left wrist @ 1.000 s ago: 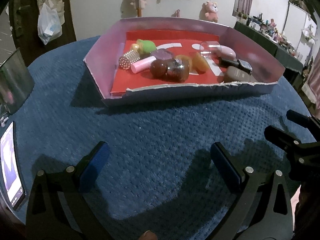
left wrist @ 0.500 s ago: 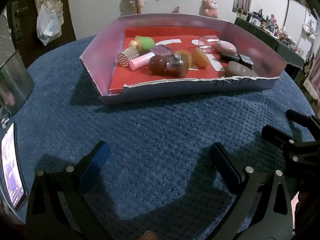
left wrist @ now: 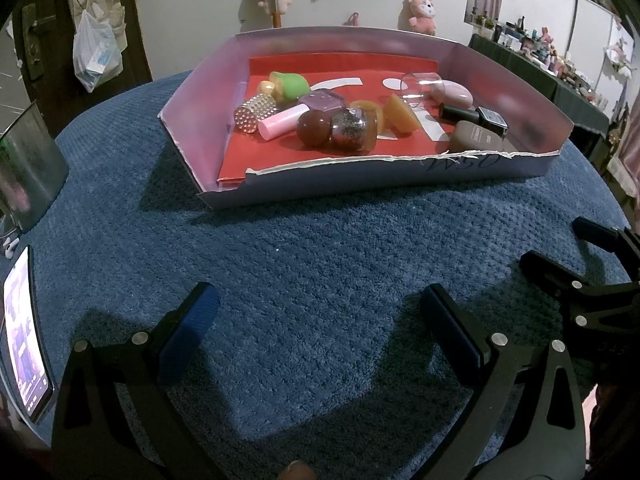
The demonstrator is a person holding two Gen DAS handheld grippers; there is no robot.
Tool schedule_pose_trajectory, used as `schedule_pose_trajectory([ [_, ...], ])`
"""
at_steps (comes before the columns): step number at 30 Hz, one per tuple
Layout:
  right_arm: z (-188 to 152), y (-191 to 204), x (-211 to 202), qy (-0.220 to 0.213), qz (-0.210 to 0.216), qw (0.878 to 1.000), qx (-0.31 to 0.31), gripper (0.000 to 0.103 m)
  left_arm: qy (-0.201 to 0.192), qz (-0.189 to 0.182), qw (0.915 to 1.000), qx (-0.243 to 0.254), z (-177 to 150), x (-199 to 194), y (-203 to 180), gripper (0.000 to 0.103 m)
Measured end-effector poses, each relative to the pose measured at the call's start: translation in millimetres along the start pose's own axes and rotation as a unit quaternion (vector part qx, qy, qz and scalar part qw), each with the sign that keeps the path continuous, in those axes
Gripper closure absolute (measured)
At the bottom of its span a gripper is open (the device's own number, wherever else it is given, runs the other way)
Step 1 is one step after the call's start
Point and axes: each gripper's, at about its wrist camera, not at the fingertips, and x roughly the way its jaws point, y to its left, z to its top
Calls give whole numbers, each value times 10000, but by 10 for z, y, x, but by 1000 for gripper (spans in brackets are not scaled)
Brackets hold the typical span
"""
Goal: Organize rigid objects
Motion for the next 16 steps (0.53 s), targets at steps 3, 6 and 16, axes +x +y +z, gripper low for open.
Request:
schedule_pose_trajectory([
  [3,5,2,1,-1,-5,10000,-1,0,1,-2,10000,3,1,0,-3,0],
  [6,6,-1,2,0,-6,10000,-4,0,1,-16,10000,7,7,5,-7,0],
  [16,6,1,3,-1,-5,10000,-3,0,-8,-16,10000,19,14,13,-12,0],
])
